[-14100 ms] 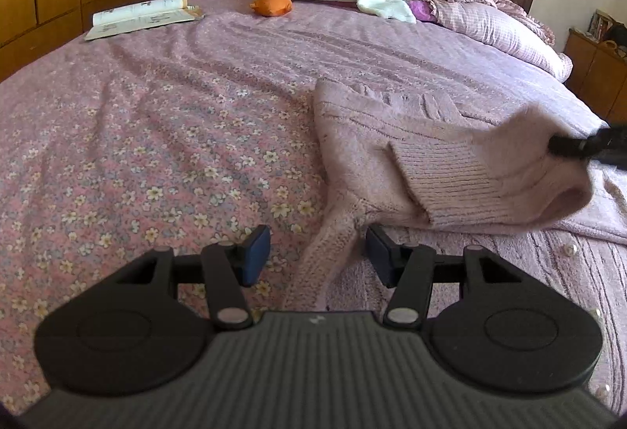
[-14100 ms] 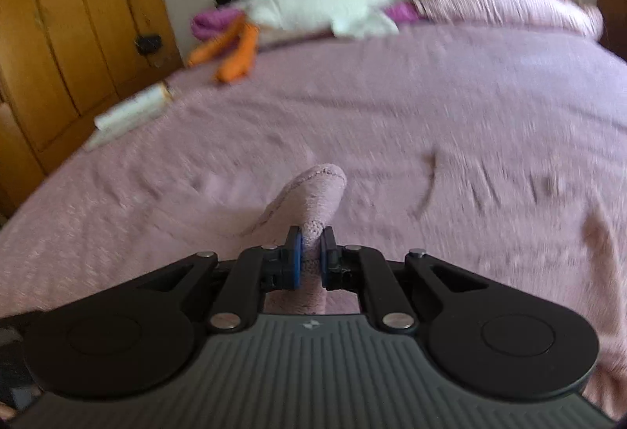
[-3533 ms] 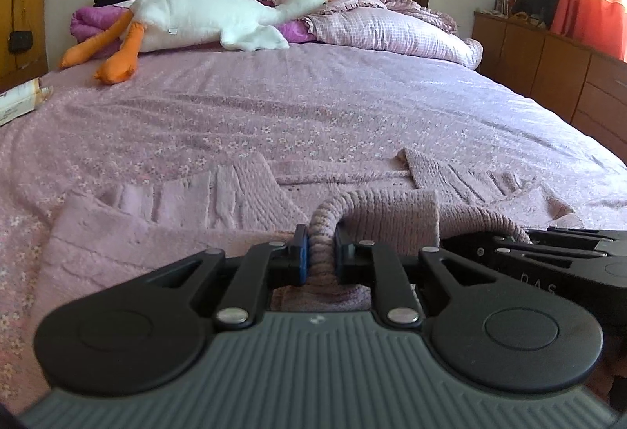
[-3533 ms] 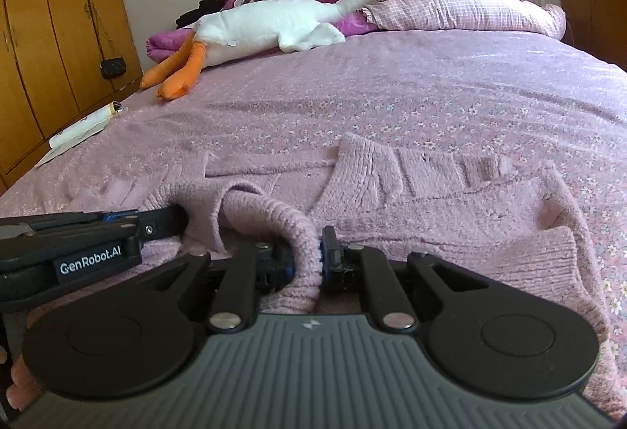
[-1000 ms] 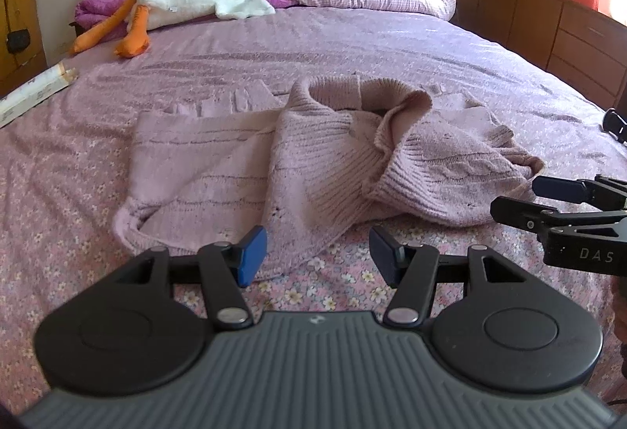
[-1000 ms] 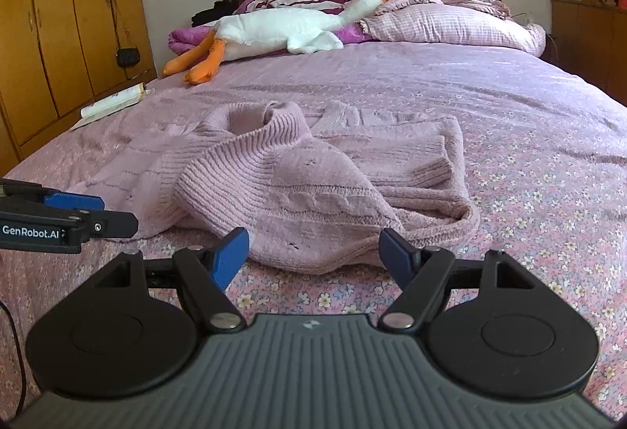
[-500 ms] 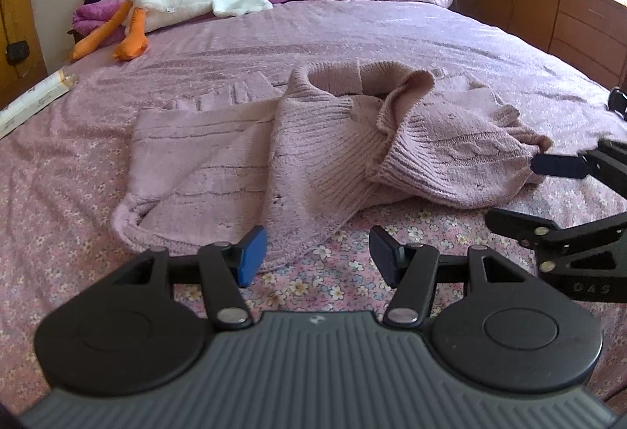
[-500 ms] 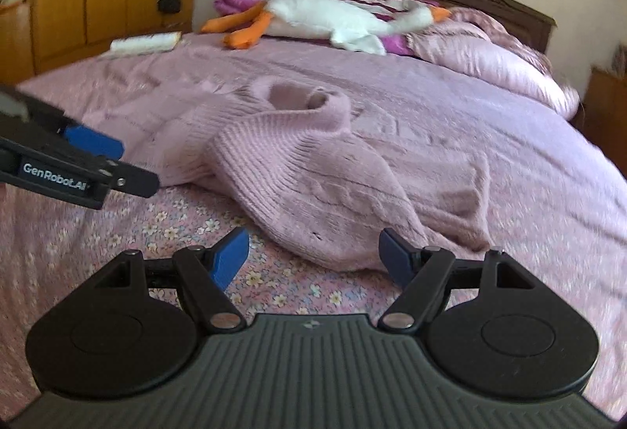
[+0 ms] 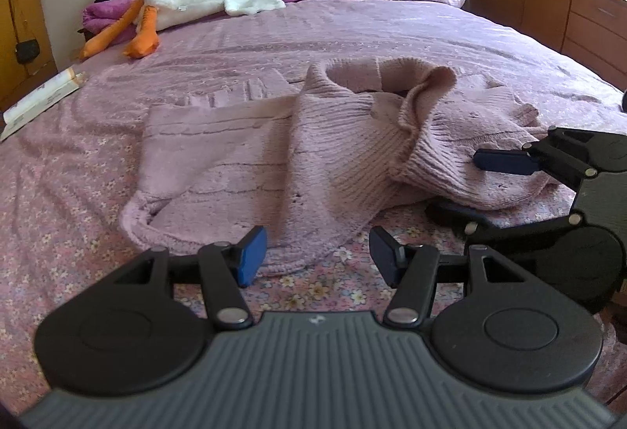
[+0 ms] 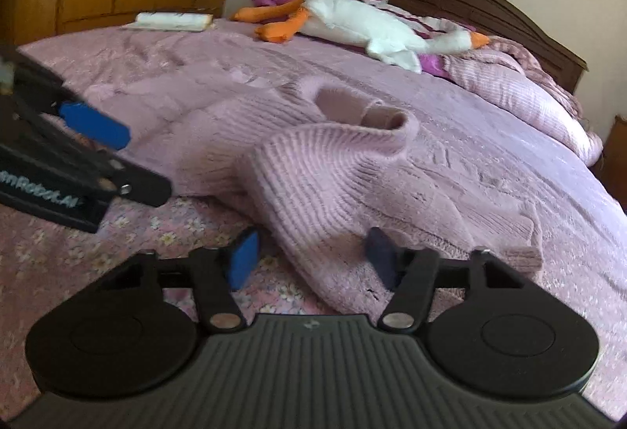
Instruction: Fold small clothes
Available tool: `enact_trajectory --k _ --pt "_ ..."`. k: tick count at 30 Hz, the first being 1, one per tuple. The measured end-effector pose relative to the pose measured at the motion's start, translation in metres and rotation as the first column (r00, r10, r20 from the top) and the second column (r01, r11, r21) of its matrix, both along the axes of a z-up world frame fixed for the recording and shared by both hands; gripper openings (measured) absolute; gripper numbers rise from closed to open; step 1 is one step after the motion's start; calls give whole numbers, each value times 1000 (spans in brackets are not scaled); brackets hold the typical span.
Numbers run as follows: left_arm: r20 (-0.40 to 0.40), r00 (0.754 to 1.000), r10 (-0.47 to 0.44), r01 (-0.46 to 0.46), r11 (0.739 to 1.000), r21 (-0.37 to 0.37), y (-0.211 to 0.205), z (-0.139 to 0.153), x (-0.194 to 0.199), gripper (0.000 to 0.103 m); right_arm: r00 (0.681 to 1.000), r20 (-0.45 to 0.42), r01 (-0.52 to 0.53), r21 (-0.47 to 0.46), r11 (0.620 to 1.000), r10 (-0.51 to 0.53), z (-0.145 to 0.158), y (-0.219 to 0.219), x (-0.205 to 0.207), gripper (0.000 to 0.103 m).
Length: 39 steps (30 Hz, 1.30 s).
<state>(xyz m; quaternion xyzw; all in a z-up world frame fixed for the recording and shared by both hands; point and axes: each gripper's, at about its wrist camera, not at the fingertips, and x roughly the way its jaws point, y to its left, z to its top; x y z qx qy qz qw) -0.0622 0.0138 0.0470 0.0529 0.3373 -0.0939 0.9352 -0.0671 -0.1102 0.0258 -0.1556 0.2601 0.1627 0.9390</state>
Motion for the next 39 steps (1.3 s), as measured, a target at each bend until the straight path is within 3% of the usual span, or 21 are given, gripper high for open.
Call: enact_trajectory --k 4,8,15,25,32,34,35,39 --pt "-2 1000 1 -1 1000 10 0 -2 3 60 998 -28 52 119 992 -49 4 -17 9 28" --pt "9 1000 -5 5 1000 11 -5 -2 6 60 994 -32 110 208 972 -106 12 -37 15 11" --pt "21 999 -28 28 1000 7 -17 -5 17 60 983 -52 182 302 936 -175 18 -63 25 9" --pt "94 996 2 -3 1000 11 -22 1 14 60 981 -58 194 302 933 -186 16 -69 26 9" --pt "139 990 -23 27 999 -23 -21 7 10 59 973 -82 231 306 924 -216 10 -70 33 9" --pt "143 989 -25 28 999 -23 -21 6 11 45 970 -91 241 317 917 -223 7 -72 34 9" --pt "141 990 -24 28 999 -21 -21 5 12 31 969 -97 245 325 913 -226 6 -74 35 9" --pt "122 992 -30 35 998 -44 -20 3 15 28 966 -111 257 349 901 -232 3 -79 38 9"
